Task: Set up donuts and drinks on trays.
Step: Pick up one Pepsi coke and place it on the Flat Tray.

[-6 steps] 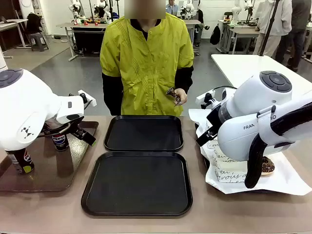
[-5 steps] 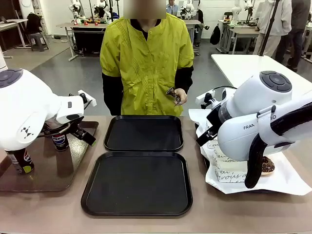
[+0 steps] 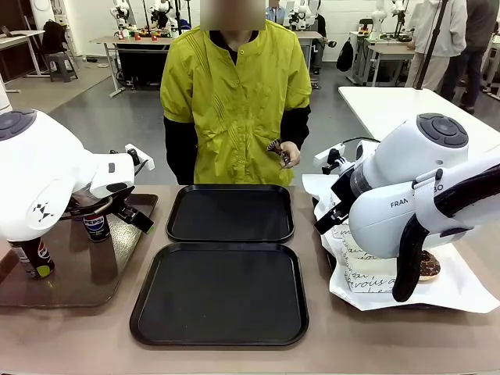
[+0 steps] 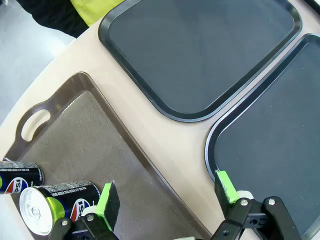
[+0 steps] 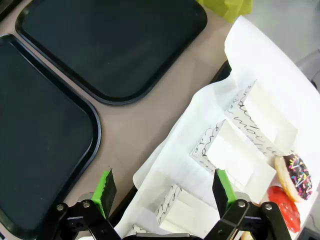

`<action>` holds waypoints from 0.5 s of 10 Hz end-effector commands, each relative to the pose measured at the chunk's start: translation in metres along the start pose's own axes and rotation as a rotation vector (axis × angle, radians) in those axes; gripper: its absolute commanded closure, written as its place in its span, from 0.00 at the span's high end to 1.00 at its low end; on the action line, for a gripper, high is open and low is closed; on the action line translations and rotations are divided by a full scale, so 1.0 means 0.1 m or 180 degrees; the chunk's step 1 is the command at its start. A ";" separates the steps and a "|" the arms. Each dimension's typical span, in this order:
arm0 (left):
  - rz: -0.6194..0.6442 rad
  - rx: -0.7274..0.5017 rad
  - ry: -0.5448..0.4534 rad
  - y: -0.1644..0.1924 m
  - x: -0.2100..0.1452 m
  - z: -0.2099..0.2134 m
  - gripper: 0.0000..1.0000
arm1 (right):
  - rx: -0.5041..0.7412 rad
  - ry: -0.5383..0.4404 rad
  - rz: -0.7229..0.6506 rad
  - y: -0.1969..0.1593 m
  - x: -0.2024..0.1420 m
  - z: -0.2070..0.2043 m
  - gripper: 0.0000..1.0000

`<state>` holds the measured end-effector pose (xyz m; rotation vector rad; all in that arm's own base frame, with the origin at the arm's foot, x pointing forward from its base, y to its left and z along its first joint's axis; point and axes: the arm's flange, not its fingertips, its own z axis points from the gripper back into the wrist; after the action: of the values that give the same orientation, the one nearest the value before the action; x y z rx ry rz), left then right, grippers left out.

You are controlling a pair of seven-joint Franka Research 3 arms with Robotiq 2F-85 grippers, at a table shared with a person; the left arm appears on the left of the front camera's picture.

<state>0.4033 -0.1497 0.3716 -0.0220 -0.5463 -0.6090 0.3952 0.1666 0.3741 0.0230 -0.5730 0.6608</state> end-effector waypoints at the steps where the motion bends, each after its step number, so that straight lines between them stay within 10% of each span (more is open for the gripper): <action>1: -0.0001 0.0000 -0.0001 0.00 0.00 0.00 1.00 | 0.0001 0.0000 0.0000 0.00 0.00 0.00 1.00; 5: -0.0001 0.0000 -0.0001 0.00 0.00 0.00 1.00 | 0.0001 0.0000 0.0000 0.00 0.00 0.00 1.00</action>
<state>0.4033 -0.1497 0.3716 -0.0220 -0.5463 -0.6090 0.3952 0.1666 0.3741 0.0230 -0.5730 0.6608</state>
